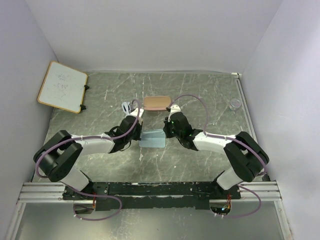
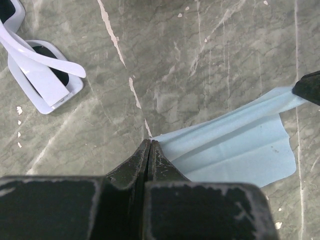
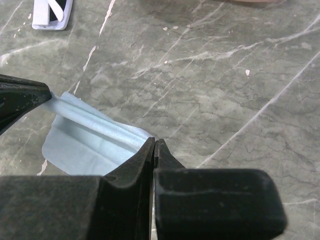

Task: Organize the sunglasses
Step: Fold the glasses cleaning cloth at the center of the board, then adjust the glasses cleaning cloth at the center of the board.

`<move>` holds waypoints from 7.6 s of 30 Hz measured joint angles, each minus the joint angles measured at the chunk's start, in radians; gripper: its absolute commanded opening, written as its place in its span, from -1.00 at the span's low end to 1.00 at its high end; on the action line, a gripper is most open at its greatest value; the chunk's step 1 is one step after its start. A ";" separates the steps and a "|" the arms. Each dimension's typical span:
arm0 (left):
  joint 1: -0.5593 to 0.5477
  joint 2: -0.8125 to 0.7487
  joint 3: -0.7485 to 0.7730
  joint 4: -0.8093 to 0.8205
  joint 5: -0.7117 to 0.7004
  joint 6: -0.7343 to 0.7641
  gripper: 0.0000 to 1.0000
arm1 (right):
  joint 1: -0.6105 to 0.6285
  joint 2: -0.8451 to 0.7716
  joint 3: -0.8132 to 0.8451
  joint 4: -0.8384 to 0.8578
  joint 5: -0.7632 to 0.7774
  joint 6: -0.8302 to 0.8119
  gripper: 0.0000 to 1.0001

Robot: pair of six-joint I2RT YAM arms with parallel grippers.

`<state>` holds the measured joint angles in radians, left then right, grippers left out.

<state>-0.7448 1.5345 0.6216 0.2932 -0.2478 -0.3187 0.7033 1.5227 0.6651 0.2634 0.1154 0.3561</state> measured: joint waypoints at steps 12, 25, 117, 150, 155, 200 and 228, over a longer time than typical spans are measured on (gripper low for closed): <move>-0.005 -0.022 -0.006 -0.006 0.000 -0.005 -0.86 | 0.014 -0.004 -0.035 0.001 -0.023 0.006 -1.00; -0.023 -0.022 -0.018 -0.008 0.002 -0.015 -0.86 | 0.019 -0.008 -0.043 0.001 -0.021 0.006 -1.00; -0.076 -0.061 -0.047 -0.041 -0.017 -0.023 -0.40 | 0.045 -0.020 -0.092 0.001 -0.017 0.026 -0.57; -0.082 0.038 -0.003 0.006 -0.029 -0.022 -0.63 | 0.052 0.026 -0.044 0.019 -0.019 0.024 -0.81; -0.082 0.039 -0.001 0.021 -0.022 -0.023 -0.76 | 0.053 0.057 -0.029 0.026 -0.026 0.025 -0.82; -0.102 0.091 -0.009 0.061 0.021 -0.101 -0.86 | 0.140 0.150 0.027 0.044 -0.061 0.042 -0.81; -0.103 0.091 -0.009 0.061 0.021 -0.101 -0.86 | 0.163 0.070 0.014 -0.008 -0.053 0.051 -0.81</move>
<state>-0.8474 1.6253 0.6125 0.3542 -0.2268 -0.4198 0.8661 1.5929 0.6788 0.2554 0.0624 0.4072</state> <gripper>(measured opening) 0.075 0.094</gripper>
